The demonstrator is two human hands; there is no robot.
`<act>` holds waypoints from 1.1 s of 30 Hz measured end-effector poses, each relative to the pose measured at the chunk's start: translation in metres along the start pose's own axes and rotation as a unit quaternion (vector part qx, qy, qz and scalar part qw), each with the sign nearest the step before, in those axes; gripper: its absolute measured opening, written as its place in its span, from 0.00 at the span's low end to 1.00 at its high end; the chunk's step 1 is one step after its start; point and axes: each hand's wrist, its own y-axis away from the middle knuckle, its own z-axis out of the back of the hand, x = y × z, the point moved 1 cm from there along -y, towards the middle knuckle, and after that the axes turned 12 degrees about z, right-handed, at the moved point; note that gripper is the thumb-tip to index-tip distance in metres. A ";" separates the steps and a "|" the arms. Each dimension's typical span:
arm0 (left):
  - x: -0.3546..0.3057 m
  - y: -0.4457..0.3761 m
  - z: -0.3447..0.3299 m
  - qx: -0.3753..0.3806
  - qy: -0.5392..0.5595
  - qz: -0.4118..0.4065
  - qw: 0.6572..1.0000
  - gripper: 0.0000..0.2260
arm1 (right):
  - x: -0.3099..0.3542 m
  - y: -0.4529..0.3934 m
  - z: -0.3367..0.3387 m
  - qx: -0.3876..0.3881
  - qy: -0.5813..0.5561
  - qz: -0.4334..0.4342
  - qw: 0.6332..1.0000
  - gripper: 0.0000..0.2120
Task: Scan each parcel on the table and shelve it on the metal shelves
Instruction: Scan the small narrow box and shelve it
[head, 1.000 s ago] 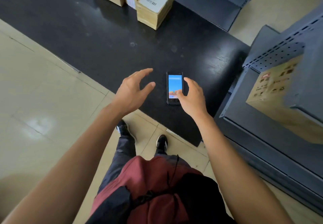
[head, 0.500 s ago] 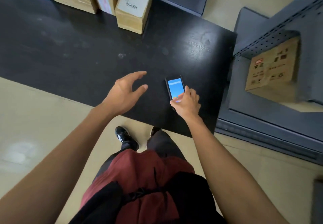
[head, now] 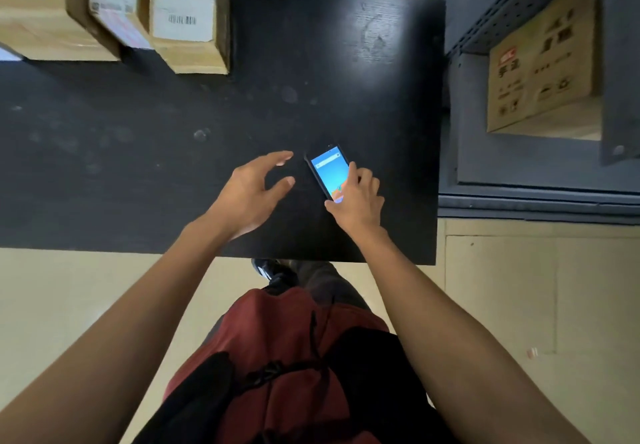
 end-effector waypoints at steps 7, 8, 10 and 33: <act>-0.012 -0.018 0.007 -0.001 0.007 0.011 1.000 0.21 | 0.001 -0.011 0.002 0.018 -0.007 0.001 1.000 0.54; -0.013 -0.020 0.009 -0.002 0.009 0.014 1.000 0.21 | 0.002 -0.013 0.004 0.023 -0.014 0.001 1.000 0.54; -0.014 -0.023 0.015 -0.007 0.020 0.019 1.000 0.21 | 0.005 -0.016 0.008 0.032 -0.030 0.006 0.999 0.54; 0.058 -0.136 0.178 -0.165 0.005 -0.063 0.984 0.20 | 0.163 -0.058 0.130 -0.041 -0.207 -0.029 0.977 0.49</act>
